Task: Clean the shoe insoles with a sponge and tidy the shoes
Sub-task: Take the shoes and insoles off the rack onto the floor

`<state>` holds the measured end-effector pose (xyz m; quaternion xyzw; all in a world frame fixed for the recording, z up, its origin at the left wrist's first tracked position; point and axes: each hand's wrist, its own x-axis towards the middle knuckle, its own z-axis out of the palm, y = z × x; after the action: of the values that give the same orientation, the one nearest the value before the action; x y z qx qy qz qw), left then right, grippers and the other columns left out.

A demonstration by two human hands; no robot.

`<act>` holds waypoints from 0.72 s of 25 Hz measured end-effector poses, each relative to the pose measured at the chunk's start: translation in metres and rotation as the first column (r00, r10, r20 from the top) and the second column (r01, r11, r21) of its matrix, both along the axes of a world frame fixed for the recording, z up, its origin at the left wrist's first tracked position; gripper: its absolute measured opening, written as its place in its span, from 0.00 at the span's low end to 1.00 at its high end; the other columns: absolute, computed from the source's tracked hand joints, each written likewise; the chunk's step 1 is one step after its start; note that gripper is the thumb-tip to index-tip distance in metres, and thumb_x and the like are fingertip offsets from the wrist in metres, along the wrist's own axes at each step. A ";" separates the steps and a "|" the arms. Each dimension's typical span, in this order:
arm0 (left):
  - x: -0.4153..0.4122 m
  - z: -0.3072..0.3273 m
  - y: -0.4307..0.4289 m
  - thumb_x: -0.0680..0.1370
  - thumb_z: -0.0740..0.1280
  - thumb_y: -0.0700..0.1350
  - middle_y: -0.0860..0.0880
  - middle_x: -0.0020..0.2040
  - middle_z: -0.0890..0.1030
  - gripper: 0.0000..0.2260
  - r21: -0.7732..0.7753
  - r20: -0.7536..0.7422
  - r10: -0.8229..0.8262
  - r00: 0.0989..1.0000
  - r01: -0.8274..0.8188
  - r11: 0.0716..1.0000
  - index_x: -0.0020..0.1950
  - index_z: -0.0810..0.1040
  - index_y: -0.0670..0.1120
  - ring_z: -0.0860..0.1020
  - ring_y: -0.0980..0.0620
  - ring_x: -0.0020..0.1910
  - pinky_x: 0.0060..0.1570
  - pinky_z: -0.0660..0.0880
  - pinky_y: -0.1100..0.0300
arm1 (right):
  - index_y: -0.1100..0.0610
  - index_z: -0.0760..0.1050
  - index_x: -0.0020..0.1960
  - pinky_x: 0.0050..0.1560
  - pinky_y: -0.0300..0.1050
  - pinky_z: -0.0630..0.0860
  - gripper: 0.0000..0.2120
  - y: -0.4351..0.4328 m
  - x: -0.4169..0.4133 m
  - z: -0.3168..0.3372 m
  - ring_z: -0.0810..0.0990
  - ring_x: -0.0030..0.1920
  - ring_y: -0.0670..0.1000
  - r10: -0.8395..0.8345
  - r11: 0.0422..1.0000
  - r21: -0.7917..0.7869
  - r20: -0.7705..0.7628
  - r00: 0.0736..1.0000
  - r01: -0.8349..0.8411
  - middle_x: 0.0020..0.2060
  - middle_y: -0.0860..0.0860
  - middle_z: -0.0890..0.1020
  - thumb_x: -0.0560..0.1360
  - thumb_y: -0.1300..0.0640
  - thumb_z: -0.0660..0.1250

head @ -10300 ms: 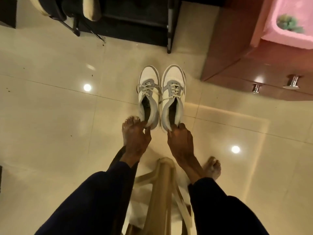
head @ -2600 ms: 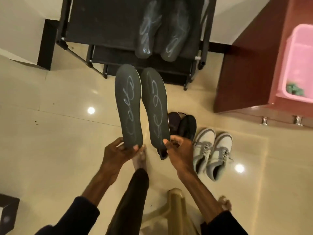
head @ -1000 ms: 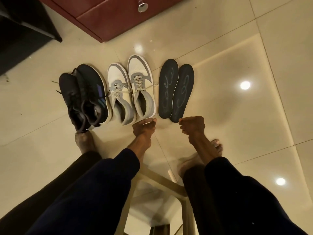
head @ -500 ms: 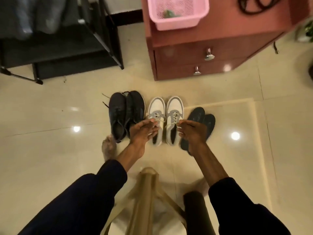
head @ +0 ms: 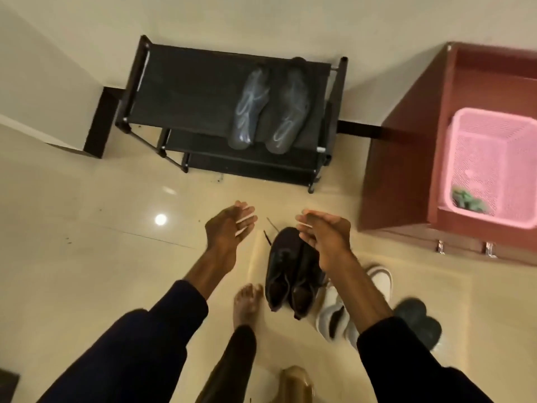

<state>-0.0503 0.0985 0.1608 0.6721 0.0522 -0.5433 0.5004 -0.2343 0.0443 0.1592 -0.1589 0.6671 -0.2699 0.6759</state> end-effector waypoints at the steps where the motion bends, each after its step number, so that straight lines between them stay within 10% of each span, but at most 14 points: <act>1: 0.021 0.001 -0.013 0.82 0.69 0.43 0.45 0.56 0.86 0.12 -0.016 0.007 0.017 1.000 -0.017 1.000 0.64 0.80 0.41 0.85 0.46 0.55 0.58 0.80 0.52 | 0.63 0.82 0.53 0.47 0.45 0.83 0.06 -0.017 0.021 0.004 0.86 0.49 0.57 0.003 1.000 -0.006 -0.002 1.000 -0.003 0.46 0.58 0.87 0.78 0.61 0.73; 6: 0.075 -0.009 -0.098 0.79 0.72 0.41 0.43 0.58 0.85 0.14 -0.002 -0.019 0.141 0.990 -0.141 0.990 0.65 0.80 0.40 0.85 0.47 0.56 0.59 0.81 0.54 | 0.62 0.76 0.43 0.57 0.55 0.83 0.10 -0.093 0.090 0.004 0.84 0.57 0.62 -0.048 0.999 -0.015 -0.034 0.998 0.048 0.55 0.68 0.82 0.78 0.58 0.73; 18: 0.093 -0.025 -0.200 0.74 0.78 0.39 0.41 0.50 0.86 0.10 0.051 0.017 0.047 0.999 -0.048 0.998 0.52 0.82 0.39 0.86 0.42 0.50 0.39 0.84 0.50 | 0.58 0.77 0.44 0.35 0.43 0.81 0.08 -0.184 0.109 -0.001 0.86 0.49 0.54 -0.065 0.998 -0.005 -0.146 0.987 0.065 0.49 0.58 0.85 0.75 0.60 0.76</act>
<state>0.0430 -0.1014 0.1360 0.6876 0.0784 -0.5245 0.4960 -0.1258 -0.1395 0.1580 -0.1563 0.7195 -0.2797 0.6162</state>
